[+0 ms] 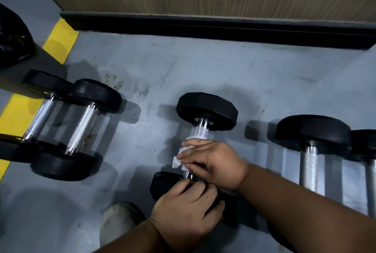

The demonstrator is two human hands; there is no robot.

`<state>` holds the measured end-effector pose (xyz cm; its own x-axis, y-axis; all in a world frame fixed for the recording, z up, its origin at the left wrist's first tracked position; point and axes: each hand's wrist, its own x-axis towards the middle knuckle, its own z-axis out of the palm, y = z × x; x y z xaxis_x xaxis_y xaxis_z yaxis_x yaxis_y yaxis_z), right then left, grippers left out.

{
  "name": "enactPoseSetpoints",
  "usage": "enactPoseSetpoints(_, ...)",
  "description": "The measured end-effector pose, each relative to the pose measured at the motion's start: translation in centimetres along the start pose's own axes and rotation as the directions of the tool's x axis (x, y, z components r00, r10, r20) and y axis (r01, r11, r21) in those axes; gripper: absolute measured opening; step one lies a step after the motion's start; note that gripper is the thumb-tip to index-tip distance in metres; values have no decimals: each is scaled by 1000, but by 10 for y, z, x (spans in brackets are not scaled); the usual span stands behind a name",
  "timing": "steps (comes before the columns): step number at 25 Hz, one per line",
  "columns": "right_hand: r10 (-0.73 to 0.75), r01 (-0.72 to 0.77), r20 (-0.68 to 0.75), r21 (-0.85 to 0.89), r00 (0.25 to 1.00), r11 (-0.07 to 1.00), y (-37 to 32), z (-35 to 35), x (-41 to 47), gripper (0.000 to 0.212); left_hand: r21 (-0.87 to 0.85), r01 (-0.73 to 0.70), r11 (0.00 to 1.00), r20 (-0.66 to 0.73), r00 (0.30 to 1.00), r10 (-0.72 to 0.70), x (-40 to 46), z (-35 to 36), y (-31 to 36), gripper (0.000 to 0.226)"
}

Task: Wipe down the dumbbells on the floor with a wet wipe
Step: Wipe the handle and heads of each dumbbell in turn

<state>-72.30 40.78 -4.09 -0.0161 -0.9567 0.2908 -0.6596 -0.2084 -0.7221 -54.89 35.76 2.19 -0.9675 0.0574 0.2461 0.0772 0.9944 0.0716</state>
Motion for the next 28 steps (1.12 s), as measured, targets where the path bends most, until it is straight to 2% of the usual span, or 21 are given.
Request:
enactPoseSetpoints(2, 18, -18, -5, -76, 1000, 997, 16, -9, 12, 23, 6, -30, 1000, 0, 1000, 30, 0, -2, -1, 13)
enactPoseSetpoints(3, 63, -69, -65, -96, 996, 993, 23, -14, 17, 25, 5, -40, 999, 3, 999, 40, 0, -2, -1, 13)
enactPoseSetpoints(5, 156, -168, -178, -56, 972, 984, 26, -12, 16, 25, 10, -30, 999, 5, 1000, 30, -2, -2, -1, 12)
enactPoseSetpoints(6, 156, -167, -177, -44, 972, 985, 19, -7, 12, 24, 13, -16, 1000, 6, 1000, 16, -2, -2, -1, 11)
enactPoseSetpoints(9, 48, -48, 9, 24, 999, 999, -3, 3, -3, 20, -7, 26, 1000, 8, 1000, -26, -1, 0, -2, 12)
enactPoseSetpoints(11, 7, -6, 71, -12, 997, 1000, 5, -6, 4, 21, -16, 27, 1000, 8, 1000, -27, -1, 0, -2, 11)
enactPoseSetpoints(13, 64, -64, -6, -95, 998, 993, 18, -16, 19, 22, -12, 3, 1000, 1, 1000, -3, -1, 1, -1, 10)
enactPoseSetpoints(15, 156, -167, -120, -87, 980, 982, 22, -16, 24, 19, 2, -5, 1000, -2, 1000, 5, -2, 0, -2, 10)
enactPoseSetpoints(16, 166, -177, -131, -76, 977, 981, 18, -12, 22, 19, 9, -4, 1000, 0, 1000, 4, -3, 0, -2, 10)
enactPoseSetpoints(21, 48, -55, 162, 42, 986, 998, -5, -10, 7, 19, 1, 25, 1000, -11, 1000, -24, -1, 4, 0, 10)
enactPoseSetpoints(23, 5, -4, 193, -5, 981, 1000, 4, -16, 15, 21, -9, 7, 1000, -10, 1000, -7, 0, 3, 1, 9)
enactPoseSetpoints(25, 28, -20, 104, -83, 994, 996, 13, -19, 20, 21, -13, -16, 1000, -3, 1000, 16, -1, 2, 1, 10)
enactPoseSetpoints(28, 122, -133, -81, -135, 989, 982, 22, -18, 17, 26, 0, -43, 999, 9, 999, 43, -1, 0, 2, 12)
